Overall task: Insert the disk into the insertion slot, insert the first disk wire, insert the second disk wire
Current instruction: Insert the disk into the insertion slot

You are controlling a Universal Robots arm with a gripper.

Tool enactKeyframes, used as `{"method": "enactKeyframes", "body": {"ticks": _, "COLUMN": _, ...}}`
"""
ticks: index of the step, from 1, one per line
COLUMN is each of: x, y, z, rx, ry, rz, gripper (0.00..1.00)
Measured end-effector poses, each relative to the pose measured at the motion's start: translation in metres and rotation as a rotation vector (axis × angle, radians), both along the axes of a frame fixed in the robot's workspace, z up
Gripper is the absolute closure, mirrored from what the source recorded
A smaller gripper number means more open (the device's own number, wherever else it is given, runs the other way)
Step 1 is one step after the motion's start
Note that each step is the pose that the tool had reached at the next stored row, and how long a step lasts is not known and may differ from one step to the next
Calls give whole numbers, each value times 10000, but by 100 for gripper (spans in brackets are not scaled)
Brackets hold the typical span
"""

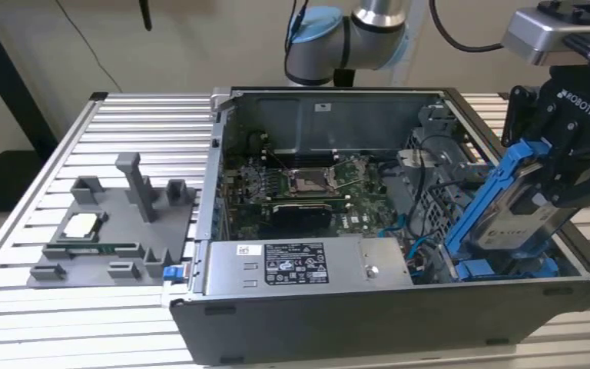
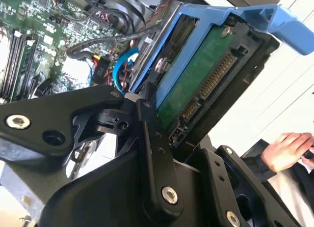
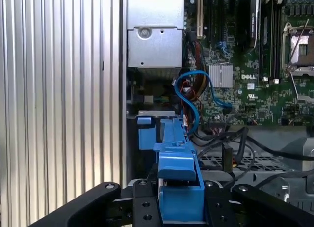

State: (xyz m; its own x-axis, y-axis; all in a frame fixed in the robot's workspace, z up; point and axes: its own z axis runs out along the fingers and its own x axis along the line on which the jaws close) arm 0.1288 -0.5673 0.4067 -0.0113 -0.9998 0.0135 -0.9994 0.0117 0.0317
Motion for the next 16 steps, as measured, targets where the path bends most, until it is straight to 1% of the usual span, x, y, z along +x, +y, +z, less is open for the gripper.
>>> {"method": "enactKeyframes", "body": {"ticks": 12, "x": 4, "y": 0, "z": -219, "rx": 1, "ry": -1, "rz": 0, "gripper": 67}}
{"method": "enactKeyframes", "body": {"ticks": 14, "x": 4, "y": 0, "z": -242, "rx": -1, "ry": -1, "rz": 0, "gripper": 67}}
{"method": "enactKeyframes", "body": {"ticks": 16, "x": 5, "y": 1, "z": -245, "rx": 0, "ry": -5, "rz": 2, "gripper": 67}}
